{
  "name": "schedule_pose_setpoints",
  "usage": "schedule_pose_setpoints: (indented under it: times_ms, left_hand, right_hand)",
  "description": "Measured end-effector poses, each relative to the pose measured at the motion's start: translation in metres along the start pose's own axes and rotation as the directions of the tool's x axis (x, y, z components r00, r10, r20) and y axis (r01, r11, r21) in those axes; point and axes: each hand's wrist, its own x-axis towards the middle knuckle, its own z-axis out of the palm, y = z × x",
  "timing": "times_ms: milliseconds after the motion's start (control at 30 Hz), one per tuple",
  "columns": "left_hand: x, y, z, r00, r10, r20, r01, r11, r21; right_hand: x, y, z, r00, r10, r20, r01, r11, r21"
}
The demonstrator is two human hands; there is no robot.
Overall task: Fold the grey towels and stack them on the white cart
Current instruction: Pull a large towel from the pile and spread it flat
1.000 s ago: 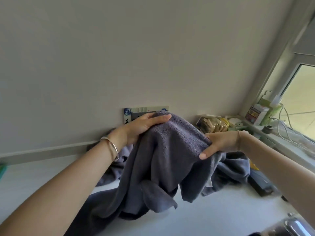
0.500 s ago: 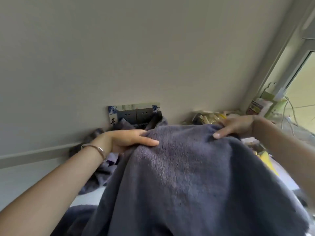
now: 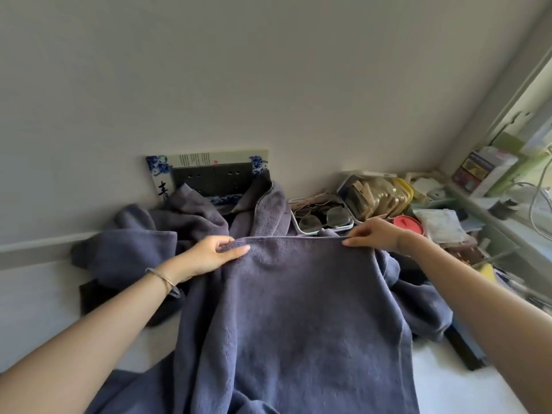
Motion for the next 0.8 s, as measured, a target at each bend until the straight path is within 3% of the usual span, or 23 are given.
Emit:
schedule_pose_setpoints:
  times_ms: [67, 133, 233, 433, 533, 667, 800]
  left_hand:
    - [0.011, -0.005, -0.003, 0.983, 0.053, -0.175, -0.049, 0.998, 0.027]
    - [0.016, -0.015, -0.007, 0.962, 0.072, -0.263, -0.038, 0.991, 0.129]
    - [0.012, -0.032, -0.004, 0.953, 0.056, -0.298, 0.020, 0.969, 0.246]
    - [-0.025, -0.067, 0.001, 0.913, 0.203, -0.353, -0.111, 0.958, 0.264]
    - [-0.047, -0.085, -0.002, 0.913, 0.223, -0.341, -0.140, 0.958, 0.252]
    - [-0.080, -0.111, -0.018, 0.918, 0.192, -0.348, -0.107, 0.963, 0.249]
    - [-0.120, -0.146, -0.052, 0.927, 0.186, -0.326, -0.046, 0.918, 0.395]
  right_hand:
    - [0.018, -0.004, 0.006, 0.993, -0.052, -0.110, 0.055, 0.998, 0.020]
    - [0.037, -0.007, 0.019, 0.983, -0.065, -0.169, 0.061, 0.998, -0.027]
    - [0.052, -0.008, 0.045, 0.965, -0.034, -0.260, 0.000, 0.992, -0.129]
    - [0.035, -0.034, 0.082, 0.842, -0.111, -0.528, 0.031, 0.987, -0.158]
    - [0.025, -0.059, 0.106, 0.830, -0.148, -0.538, 0.127, 0.989, -0.075]
    - [0.012, -0.105, 0.151, 0.866, -0.176, -0.468, 0.222, 0.974, 0.045]
    - [-0.004, -0.159, 0.208, 0.870, -0.261, -0.418, 0.342, 0.930, 0.131]
